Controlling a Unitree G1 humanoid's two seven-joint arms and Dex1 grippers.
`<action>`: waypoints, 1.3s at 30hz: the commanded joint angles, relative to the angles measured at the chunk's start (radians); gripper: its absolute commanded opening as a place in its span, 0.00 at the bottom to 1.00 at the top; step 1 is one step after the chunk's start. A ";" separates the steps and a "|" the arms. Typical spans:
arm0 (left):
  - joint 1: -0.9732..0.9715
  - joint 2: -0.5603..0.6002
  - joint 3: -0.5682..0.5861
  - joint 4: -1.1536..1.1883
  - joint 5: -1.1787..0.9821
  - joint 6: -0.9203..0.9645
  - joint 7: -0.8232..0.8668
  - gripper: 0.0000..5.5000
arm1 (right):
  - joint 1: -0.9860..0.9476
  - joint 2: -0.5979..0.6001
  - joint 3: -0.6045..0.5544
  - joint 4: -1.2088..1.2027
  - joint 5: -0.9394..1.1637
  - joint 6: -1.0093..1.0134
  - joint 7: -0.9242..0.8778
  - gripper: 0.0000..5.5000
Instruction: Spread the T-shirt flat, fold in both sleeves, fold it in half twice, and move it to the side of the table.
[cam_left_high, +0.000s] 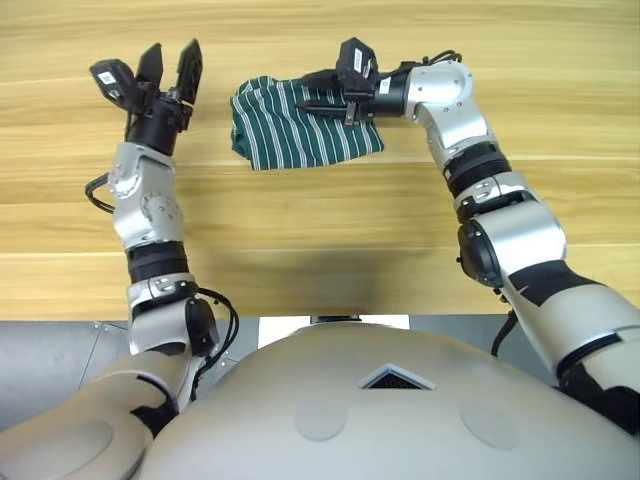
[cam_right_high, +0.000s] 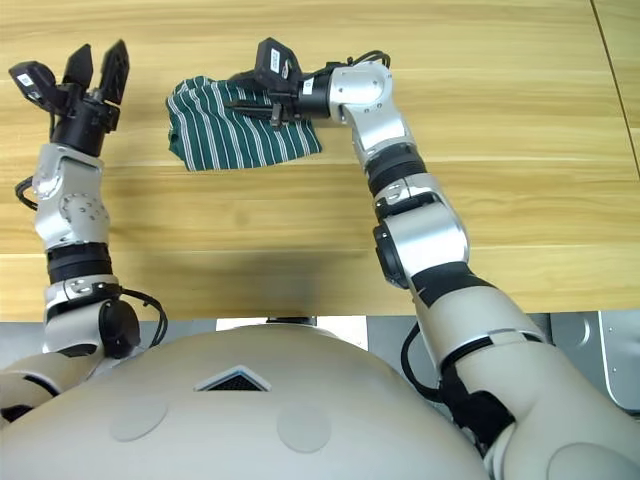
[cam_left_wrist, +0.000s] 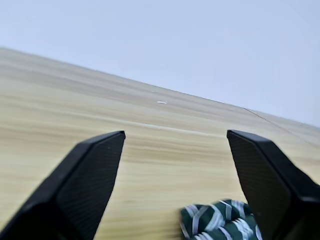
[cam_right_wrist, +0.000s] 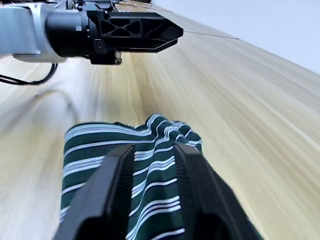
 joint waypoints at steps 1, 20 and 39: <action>0.049 -0.022 -0.045 -0.087 0.033 0.005 0.019 0.66 | -0.028 0.004 0.026 0.074 -0.055 0.001 -0.060 0.15; 0.168 -0.005 -0.046 -0.346 -0.024 0.020 0.015 0.66 | -0.036 -0.245 -0.071 0.410 -0.234 0.229 -0.616 0.00; 0.175 -0.033 -0.003 -0.238 0.107 -0.232 0.125 0.66 | 0.026 -0.495 -0.528 0.321 0.086 -0.202 -0.654 0.00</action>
